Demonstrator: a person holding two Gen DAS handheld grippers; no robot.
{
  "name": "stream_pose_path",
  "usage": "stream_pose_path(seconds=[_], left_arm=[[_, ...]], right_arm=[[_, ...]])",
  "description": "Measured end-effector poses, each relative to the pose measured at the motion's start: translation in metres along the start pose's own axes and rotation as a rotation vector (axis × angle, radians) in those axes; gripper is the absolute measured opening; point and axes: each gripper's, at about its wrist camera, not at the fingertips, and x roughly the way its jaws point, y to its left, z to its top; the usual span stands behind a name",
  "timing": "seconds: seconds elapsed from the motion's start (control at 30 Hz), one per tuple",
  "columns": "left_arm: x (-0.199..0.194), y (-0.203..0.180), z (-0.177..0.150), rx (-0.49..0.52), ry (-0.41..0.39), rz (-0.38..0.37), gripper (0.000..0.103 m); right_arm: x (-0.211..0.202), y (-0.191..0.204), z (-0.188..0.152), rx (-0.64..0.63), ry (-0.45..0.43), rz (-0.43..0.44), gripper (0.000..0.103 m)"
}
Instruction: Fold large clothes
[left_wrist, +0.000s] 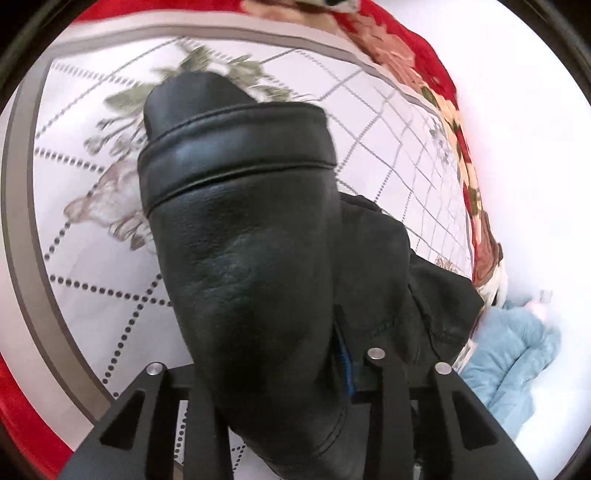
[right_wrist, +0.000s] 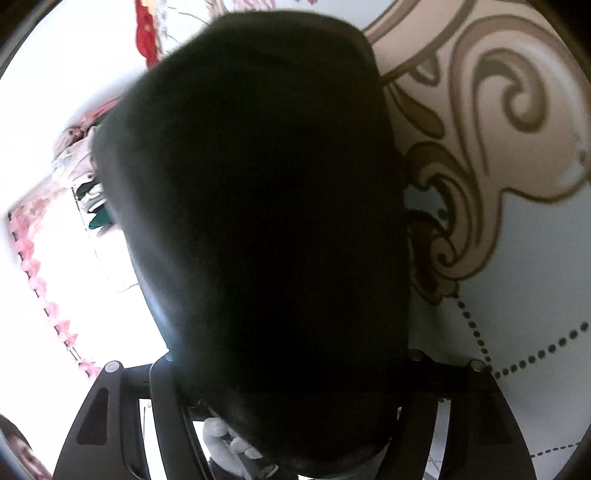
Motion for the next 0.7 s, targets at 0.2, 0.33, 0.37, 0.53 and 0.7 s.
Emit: stream_pose_path(seconds=[0.2,0.33,0.37,0.53,0.7], left_arm=[[-0.003,-0.027,0.008,0.036,-0.03,-0.009,0.015],[-0.008,-0.04,0.011,0.079,-0.052,0.006,0.014],[-0.009,-0.047,0.013,0.09,-0.058,0.009,0.014],[-0.023,-0.087,0.018,0.14,-0.085,-0.014,0.014],[-0.023,-0.147,0.029,0.187,-0.101,-0.042,0.014]], right_arm=[[-0.002,0.016,-0.007,-0.051,-0.106,0.009,0.052],[-0.006,0.046,-0.003,-0.103,-0.112,0.013,0.047],[-0.008,0.052,0.0,-0.114,-0.114,0.015,0.046],[-0.023,0.078,0.011,-0.145,-0.123,0.035,0.046],[-0.063,0.121,0.034,-0.178,-0.153,0.061,0.045]])
